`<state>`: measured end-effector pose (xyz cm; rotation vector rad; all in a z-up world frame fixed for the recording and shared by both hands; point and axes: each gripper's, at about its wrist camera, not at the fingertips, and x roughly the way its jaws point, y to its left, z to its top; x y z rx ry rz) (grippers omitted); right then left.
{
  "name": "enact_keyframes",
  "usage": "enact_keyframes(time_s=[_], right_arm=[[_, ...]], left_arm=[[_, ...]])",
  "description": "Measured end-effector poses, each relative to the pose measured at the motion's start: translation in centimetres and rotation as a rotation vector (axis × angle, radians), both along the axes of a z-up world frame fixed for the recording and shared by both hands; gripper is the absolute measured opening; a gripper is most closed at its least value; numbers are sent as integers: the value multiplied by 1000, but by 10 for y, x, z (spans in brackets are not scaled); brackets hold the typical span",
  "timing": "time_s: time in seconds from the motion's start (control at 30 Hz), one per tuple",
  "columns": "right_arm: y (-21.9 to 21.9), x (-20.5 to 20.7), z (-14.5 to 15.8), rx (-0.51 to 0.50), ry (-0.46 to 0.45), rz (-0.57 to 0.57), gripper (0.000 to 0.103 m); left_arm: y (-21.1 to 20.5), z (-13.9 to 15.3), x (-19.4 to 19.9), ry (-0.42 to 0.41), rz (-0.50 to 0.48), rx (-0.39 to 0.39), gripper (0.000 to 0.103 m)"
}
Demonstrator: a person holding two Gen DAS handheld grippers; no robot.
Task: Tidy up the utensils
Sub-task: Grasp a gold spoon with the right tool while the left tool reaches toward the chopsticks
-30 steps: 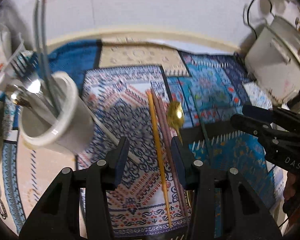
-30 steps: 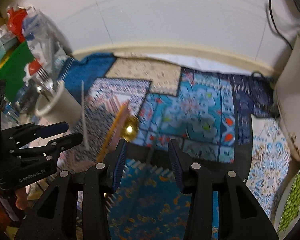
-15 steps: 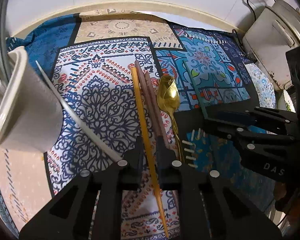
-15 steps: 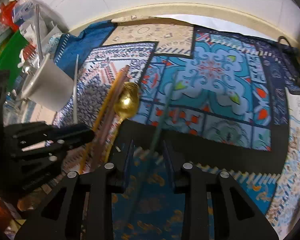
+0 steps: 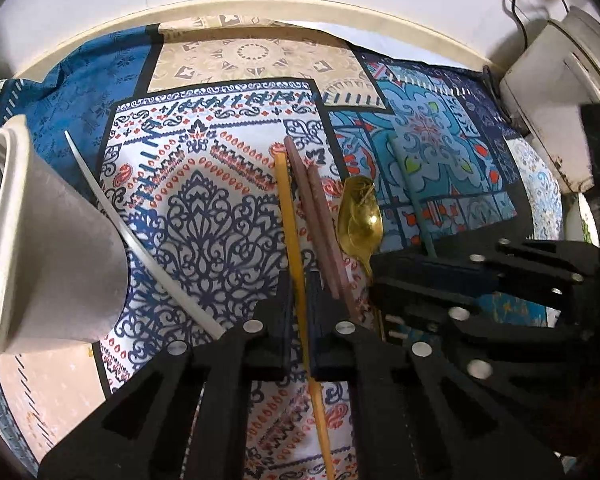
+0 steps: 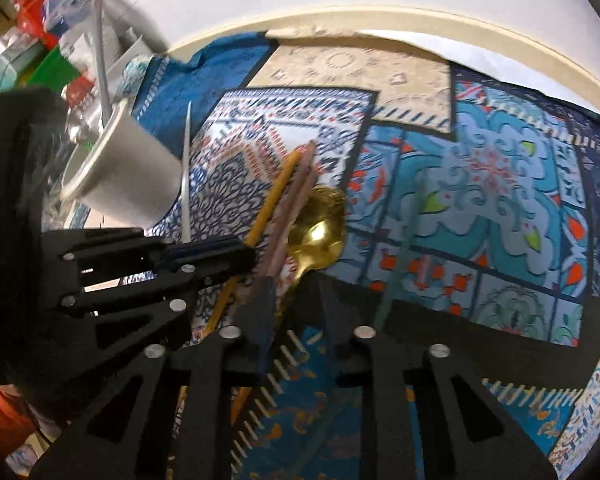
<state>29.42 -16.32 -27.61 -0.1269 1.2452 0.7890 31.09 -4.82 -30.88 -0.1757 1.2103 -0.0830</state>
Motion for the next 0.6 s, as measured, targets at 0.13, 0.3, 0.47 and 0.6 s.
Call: enact_keyframes(time_s=[0.13,0.3,0.47,0.6], right_arm=[[8,-1,-4,-27,-22,7,9],[13,-5,-2,-78,-82,55,8],[3,-1,-1,-116,-107,67,7],[-4,9,-1,-135,-109,33,7]], left_arm=[[6,0,-10,20,-1,-29,4],[10,1,-20,56,-12,-63,4],[8,1,-14,71,-44,-52,4],[6,2,-4,74,-60,-38,5]])
